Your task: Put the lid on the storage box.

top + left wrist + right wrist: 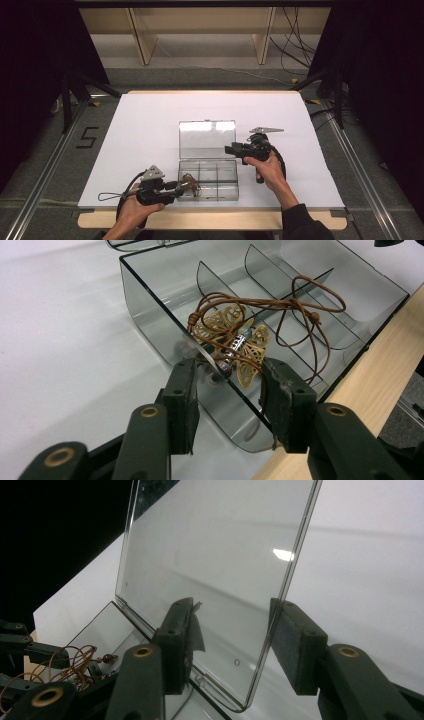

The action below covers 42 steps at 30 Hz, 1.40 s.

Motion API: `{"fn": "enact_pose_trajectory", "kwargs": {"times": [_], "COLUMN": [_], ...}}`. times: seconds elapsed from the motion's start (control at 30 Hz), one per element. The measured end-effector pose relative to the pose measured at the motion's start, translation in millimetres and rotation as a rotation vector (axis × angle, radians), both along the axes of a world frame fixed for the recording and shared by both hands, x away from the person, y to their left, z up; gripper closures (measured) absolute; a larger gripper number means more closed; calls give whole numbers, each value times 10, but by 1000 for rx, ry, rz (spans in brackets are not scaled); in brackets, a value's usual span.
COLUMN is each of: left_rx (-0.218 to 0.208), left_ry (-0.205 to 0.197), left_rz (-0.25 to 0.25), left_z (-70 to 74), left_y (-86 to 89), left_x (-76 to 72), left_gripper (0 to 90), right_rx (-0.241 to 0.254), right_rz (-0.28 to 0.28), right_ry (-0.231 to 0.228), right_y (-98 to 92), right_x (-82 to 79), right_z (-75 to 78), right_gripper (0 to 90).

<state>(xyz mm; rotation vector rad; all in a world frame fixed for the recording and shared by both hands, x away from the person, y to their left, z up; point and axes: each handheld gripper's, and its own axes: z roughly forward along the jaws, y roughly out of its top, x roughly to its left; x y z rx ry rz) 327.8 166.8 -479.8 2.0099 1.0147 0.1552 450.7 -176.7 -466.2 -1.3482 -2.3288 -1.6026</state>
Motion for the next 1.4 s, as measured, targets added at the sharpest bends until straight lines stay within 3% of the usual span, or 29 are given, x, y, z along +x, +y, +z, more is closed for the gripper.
{"fn": "enact_pose_trajectory", "kwargs": {"times": [0.07,0.1,0.13,0.17,0.23,0.27,0.33,0.37,0.43,0.5,0.53,0.6,0.73,0.8,0.9,1.0,1.03,1.17,1.23,1.4], "left_rx": [-27,-3,-27,0,-9,-34,-7,-20,-33,-34,-35,-35,-37,-39,-35,-52,-52,-54,-59,-75], "left_ry": [-2,-6,-12,-12,-8,-8,-8,-8,-7,-13,-12,-9,-11,-13,-12,-11,-11,-12,-5,-12], "left_rz": [20,1,26,4,3,22,-1,9,20,22,22,22,25,23,21,28,26,25,21,33], "left_z": [-10,-1,-8,0,-4,-10,0,-5,-8,-8,-7,-7,-1,-6,3,-6,-6,6,9,28], "left_y": [-18,0,-24,-2,0,-19,4,-6,-15,-17,-17,-12,-8,-4,-3,-9,-8,2,13,21], "left_x": [-7,-3,-8,0,1,-6,1,-1,-7,-8,-6,-9,-13,-11,-15,-13,-16,-7,-10,-15], "left_gripper": [584,585,585,586,586,587,588,588,589,590,591,591,598,598,600,601,600,591,591,559], "right_rx": [16,21,12,12,6,3,19,33,21,31,33,1,18,32,14,29,45,30,48,24], "right_rz": [0,-6,-4,-2,3,0,-13,-8,-1,0,-7,11,8,20,12,14,0,22,31,40], "right_ry": [-1,23,-14,-12,-23,-37,-23,-13,-52,-48,-19,-69,-84,-66,-86,-83,-47,-121,-118,-147], "right_y": [4,10,6,3,-3,-4,6,9,-6,4,16,7,8,2,-8,-6,6,-9,-4,2], "right_x": [-11,-28,-5,-12,-18,-13,-28,-41,-40,-45,-79,-57,-61,-83,-84,-95,-126,-108,-125,-143], "right_z": [12,27,13,24,43,40,60,78,102,114,145,140,146,168,183,198,221,242,261,294], "right_gripper": [557,560,563,567,579,588,598,600,615,616,616,616,611,612,611,614,616,631,639,642]}}
